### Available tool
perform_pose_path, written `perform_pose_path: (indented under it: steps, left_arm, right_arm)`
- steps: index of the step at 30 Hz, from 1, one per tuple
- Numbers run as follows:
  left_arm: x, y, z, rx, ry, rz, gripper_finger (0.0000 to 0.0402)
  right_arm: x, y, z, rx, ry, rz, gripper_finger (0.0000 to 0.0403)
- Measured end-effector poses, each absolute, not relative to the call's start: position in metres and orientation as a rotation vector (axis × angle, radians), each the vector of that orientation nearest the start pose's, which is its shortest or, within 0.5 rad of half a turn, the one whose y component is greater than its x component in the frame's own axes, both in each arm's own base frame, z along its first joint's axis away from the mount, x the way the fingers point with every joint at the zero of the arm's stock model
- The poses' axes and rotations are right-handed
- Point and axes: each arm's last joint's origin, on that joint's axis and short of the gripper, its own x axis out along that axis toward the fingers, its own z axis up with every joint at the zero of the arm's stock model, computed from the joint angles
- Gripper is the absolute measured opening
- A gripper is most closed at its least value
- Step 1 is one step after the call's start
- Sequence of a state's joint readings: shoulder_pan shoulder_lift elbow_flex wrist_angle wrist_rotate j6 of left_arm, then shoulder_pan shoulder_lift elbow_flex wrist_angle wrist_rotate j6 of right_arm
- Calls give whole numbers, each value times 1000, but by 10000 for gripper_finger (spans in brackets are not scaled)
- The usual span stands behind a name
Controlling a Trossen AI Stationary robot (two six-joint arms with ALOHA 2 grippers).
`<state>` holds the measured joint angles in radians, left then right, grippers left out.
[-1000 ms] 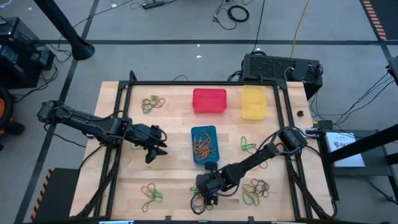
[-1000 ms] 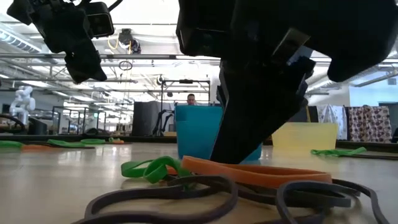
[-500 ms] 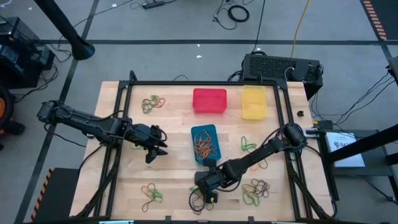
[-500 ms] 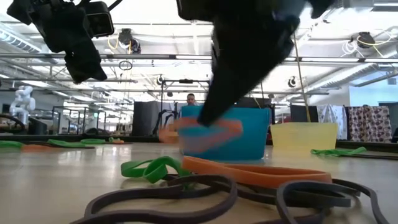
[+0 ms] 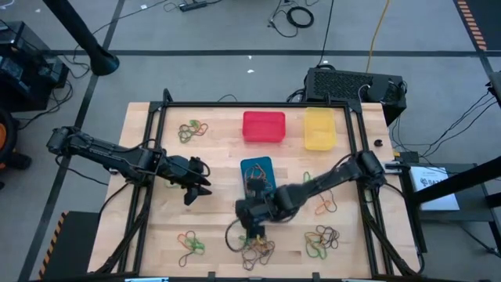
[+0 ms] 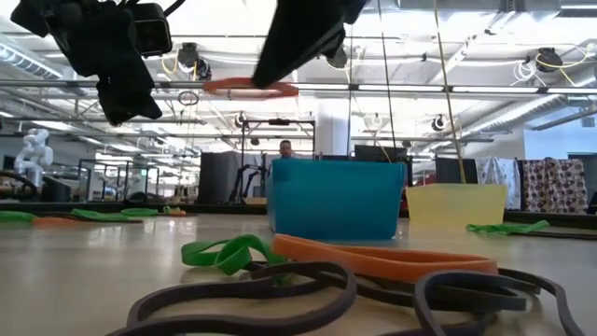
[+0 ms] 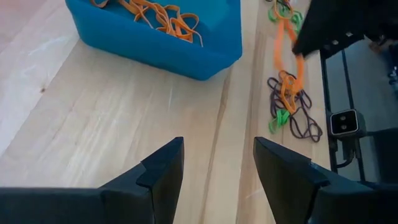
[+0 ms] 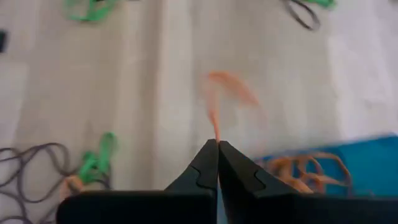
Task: Sort rubber bands into baskets
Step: Put the orange rubber band into the blue bin
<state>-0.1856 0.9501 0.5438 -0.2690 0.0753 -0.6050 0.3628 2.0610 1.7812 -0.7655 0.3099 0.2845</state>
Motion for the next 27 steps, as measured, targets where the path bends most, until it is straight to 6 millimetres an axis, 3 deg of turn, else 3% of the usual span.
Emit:
perform_pose_path:
  steps: [5, 12, 19, 27]
  left_arm:
    - [187, -37, 216, -584, 732, -23, 200]
    - [186, -42, 216, -633, 742, -23, 200]
    - [185, -47, 216, -671, 742, -2, 200]
    - [186, -49, 218, -677, 696, 52, 200]
  right_arm:
    - [414, 110, 246, -55, 1099, -203, 0]
    - [415, 73, 242, 21, 1232, -131, 0]
    - [412, 53, 240, 49, 1306, -167, 27]
    - [404, 44, 240, 35, 1383, -176, 75]
